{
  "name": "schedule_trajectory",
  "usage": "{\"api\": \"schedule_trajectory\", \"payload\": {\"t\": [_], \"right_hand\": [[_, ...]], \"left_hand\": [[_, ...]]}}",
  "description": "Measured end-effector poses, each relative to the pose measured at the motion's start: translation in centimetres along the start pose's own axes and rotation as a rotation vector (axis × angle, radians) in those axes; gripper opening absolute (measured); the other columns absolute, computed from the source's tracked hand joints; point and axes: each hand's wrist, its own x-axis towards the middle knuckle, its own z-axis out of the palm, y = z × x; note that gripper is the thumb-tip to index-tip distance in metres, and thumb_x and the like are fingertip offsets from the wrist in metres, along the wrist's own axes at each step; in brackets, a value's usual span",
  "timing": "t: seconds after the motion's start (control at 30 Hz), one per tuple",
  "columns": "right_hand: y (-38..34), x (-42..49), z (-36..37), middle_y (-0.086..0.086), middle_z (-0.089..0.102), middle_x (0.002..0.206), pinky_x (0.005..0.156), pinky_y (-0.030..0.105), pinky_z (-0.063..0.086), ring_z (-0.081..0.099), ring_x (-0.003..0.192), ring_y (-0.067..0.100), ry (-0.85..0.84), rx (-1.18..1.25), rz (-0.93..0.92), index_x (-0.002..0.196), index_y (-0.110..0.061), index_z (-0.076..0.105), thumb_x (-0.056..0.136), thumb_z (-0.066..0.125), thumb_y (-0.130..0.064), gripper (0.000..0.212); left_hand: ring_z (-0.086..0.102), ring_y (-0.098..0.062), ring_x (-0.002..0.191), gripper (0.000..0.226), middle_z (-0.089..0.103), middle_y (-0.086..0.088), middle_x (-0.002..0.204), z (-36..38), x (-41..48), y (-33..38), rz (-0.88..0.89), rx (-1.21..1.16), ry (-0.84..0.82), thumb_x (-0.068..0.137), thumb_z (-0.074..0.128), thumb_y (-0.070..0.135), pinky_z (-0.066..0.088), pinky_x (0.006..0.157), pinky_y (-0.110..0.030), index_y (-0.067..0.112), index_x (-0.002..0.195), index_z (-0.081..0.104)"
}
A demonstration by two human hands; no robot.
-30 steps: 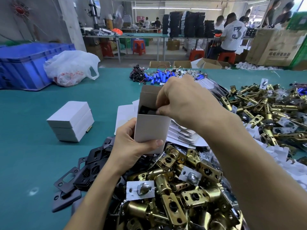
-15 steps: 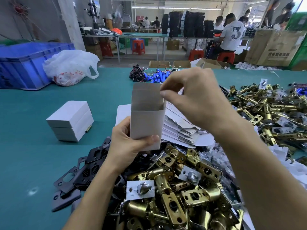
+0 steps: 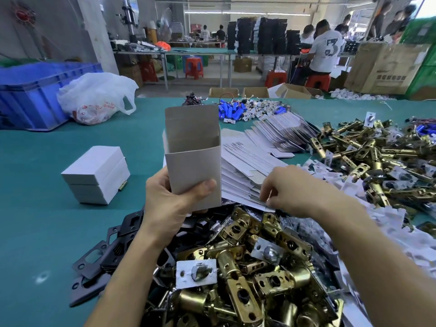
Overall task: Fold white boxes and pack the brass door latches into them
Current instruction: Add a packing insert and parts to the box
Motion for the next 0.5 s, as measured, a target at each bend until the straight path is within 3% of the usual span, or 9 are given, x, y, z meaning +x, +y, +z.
{"api": "schedule_trajectory", "payload": {"t": [0.17, 0.3, 0.5], "right_hand": [[1.6, -0.3, 0.0, 0.003, 0.062, 0.099, 0.080, 0.041, 0.059, 0.068, 0.083, 0.025, -0.038, -0.091, 0.095, 0.095, -0.025, 0.071, 0.083, 0.068, -0.001, 0.027], [2.0, -0.8, 0.6, 0.002, 0.064, 0.109, 0.086, 0.041, 0.056, 0.066, 0.094, 0.024, -0.145, -0.171, 0.143, 0.110, -0.024, 0.067, 0.079, 0.080, -0.019, 0.034], [2.9, -0.9, 2.4, -0.005, 0.042, 0.103, 0.069, 0.032, 0.041, 0.051, 0.089, 0.019, -0.091, -0.195, 0.135, 0.113, -0.042, 0.049, 0.084, 0.068, -0.017, 0.043]], "left_hand": [[0.074, -0.012, 0.079, 0.030, 0.078, 0.002, 0.088, 0.2, 0.0, 0.2, 0.023, -0.004, -0.022, 0.063, 0.089, 0.016, 0.060, 0.064, -0.026, 0.030, 0.088, 0.080], [0.072, -0.010, 0.075, 0.028, 0.077, 0.002, 0.084, 0.7, -0.2, 0.5, 0.023, -0.007, -0.069, 0.064, 0.084, 0.011, 0.059, 0.061, -0.026, 0.029, 0.086, 0.080], [0.071, -0.007, 0.073, 0.030, 0.077, 0.005, 0.081, 1.1, -0.3, 0.6, 0.021, -0.009, -0.110, 0.064, 0.084, 0.009, 0.058, 0.062, -0.024, 0.031, 0.084, 0.080]]}}
